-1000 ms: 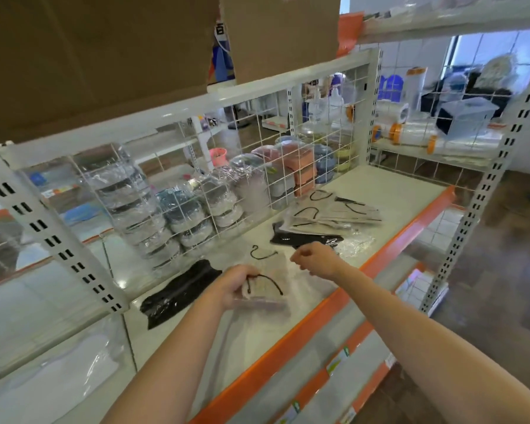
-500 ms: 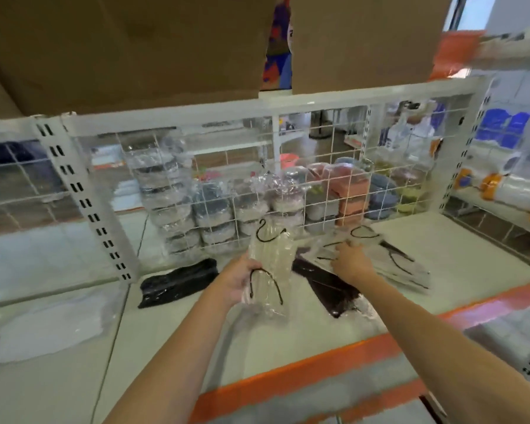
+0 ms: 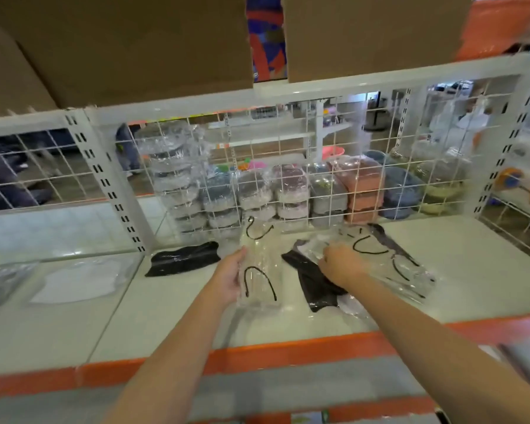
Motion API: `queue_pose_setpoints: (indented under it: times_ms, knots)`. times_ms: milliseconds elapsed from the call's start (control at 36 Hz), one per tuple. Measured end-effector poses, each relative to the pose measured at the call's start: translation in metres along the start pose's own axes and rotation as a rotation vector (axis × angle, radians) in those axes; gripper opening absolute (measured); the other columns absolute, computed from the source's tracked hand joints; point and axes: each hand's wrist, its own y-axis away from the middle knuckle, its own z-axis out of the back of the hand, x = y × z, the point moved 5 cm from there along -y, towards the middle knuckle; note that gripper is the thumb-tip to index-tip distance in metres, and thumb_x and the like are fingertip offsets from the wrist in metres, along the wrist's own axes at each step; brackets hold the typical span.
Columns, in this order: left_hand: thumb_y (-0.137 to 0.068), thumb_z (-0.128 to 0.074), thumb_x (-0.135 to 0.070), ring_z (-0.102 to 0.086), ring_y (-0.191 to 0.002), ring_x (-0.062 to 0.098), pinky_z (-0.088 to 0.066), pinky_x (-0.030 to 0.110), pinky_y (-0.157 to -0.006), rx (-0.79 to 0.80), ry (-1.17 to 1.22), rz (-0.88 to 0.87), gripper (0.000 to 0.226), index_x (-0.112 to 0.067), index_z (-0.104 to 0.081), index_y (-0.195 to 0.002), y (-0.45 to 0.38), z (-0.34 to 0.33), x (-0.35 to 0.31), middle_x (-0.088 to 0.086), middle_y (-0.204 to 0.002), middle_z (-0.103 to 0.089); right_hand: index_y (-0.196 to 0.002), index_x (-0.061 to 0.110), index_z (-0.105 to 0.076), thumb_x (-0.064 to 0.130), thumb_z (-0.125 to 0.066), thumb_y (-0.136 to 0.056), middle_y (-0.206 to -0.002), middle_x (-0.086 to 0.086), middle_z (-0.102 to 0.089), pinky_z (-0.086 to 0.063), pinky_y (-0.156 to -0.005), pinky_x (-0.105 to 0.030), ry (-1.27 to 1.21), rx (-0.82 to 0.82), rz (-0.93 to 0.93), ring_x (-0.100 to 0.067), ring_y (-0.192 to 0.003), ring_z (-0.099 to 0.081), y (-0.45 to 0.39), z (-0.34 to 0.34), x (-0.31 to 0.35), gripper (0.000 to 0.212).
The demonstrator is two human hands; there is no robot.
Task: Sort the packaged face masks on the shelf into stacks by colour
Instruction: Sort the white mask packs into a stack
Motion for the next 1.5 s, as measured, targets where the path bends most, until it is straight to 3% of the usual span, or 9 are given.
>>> queue_pose_setpoints:
  times_ms: [222, 417, 556, 667, 861, 1028, 1194, 1333, 1500]
  knots:
    - [-0.095, -0.034, -0.053, -0.053, -0.119, 0.035, -0.04, 0.047, -0.102, 0.26, 0.04, -0.006, 0.059, -0.01, -0.054, -0.131, 0.002, -0.038, 0.004, 0.021, -0.129, -0.057, -0.083, 0.011, -0.056, 0.013, -0.05, -0.095, -0.08, -0.007, -0.061, -0.056, -0.075, -0.032, -1.561, 0.4, -0.014, -0.025, -0.089, -0.063, 0.006, 0.03, 0.052, 0.014]
    - [-0.091, -0.054, 0.001, -0.071, -0.077, 0.019, -0.057, 0.029, -0.061, 0.113, -0.177, -0.088, 0.03, 0.0, -0.057, -0.12, 0.005, -0.037, 0.001, 0.009, -0.089, -0.073, -0.12, 0.01, -0.055, 0.031, -0.042, -0.099, -0.119, -0.011, -0.063, -0.048, -0.097, -0.041, -1.635, 0.459, 0.014, -0.023, -0.113, -0.059, -0.001, 0.031, 0.048, 0.032]
    - [-0.089, -0.047, 0.011, -0.066, -0.083, 0.026, -0.053, 0.037, -0.067, 0.032, -0.212, -0.081, 0.033, 0.002, -0.055, -0.119, -0.001, -0.026, -0.005, 0.014, -0.093, -0.068, -0.113, 0.011, -0.056, 0.016, -0.046, -0.096, -0.116, -0.008, -0.061, -0.047, -0.081, -0.027, -0.937, 0.113, 0.022, -0.015, -0.096, -0.057, -0.015, 0.026, 0.011, 0.02]
    - [-0.086, -0.044, 0.015, -0.063, -0.081, 0.031, -0.052, 0.045, -0.079, 0.001, -0.212, -0.078, 0.024, -0.001, -0.06, -0.095, 0.002, -0.019, -0.011, 0.018, -0.087, -0.066, -0.139, 0.014, -0.035, 0.041, -0.047, -0.087, -0.141, -0.019, -0.038, -0.035, -0.104, -0.053, 0.013, 0.12, -0.149, -0.038, -0.126, -0.039, -0.014, -0.005, -0.051, 0.059]
    - [-0.087, -0.053, 0.009, -0.064, -0.053, 0.015, -0.051, 0.019, -0.047, 0.0, -0.212, -0.059, 0.009, 0.008, -0.06, -0.092, -0.001, -0.011, -0.012, 0.011, -0.067, -0.062, -0.138, 0.016, -0.037, 0.057, -0.042, -0.087, -0.138, -0.016, -0.045, -0.039, -0.101, -0.048, 0.118, 0.233, -0.181, -0.036, -0.124, -0.045, -0.01, -0.006, -0.067, 0.065]
    - [-0.089, -0.049, 0.003, -0.063, -0.072, 0.026, -0.056, 0.036, -0.07, 0.0, -0.157, -0.051, 0.013, -0.002, -0.06, -0.082, -0.008, -0.012, -0.007, 0.016, -0.079, -0.063, -0.115, 0.013, -0.059, 0.027, -0.039, -0.09, -0.118, -0.01, -0.058, -0.048, -0.087, -0.041, 0.165, 0.027, -0.185, -0.029, -0.106, -0.056, -0.004, 0.017, -0.034, 0.035]
    - [-0.09, -0.049, -0.002, -0.06, -0.062, 0.024, -0.052, 0.035, -0.064, -0.004, -0.106, -0.019, 0.01, -0.003, -0.057, -0.085, -0.008, -0.015, -0.007, 0.012, -0.068, -0.06, -0.138, 0.018, -0.034, 0.027, -0.042, -0.092, -0.148, -0.021, -0.026, -0.041, -0.089, -0.047, 0.241, 0.176, -0.257, -0.041, -0.127, -0.034, -0.004, -0.002, -0.028, 0.048]
    - [-0.092, -0.049, -0.004, -0.06, -0.068, 0.026, -0.051, 0.037, -0.067, -0.001, -0.077, -0.013, 0.01, -0.002, -0.059, -0.091, -0.008, -0.013, -0.007, 0.013, -0.071, -0.062, -0.122, 0.018, -0.054, 0.022, -0.042, -0.093, -0.117, -0.008, -0.061, -0.048, -0.085, -0.036, 0.256, 0.065, -0.14, -0.026, -0.108, -0.057, -0.006, 0.005, -0.027, 0.031]
    - [-0.096, -0.049, -0.015, -0.067, -0.081, 0.024, -0.053, 0.039, -0.08, 0.036, -0.122, -0.076, 0.018, -0.006, -0.064, -0.1, -0.014, -0.025, -0.001, 0.011, -0.085, -0.071, -0.109, 0.004, -0.06, 0.024, -0.038, -0.098, -0.102, -0.011, -0.063, -0.041, -0.07, -0.027, -0.28, 0.039, -0.119, -0.025, -0.09, -0.059, -0.008, 0.028, -0.004, 0.031]
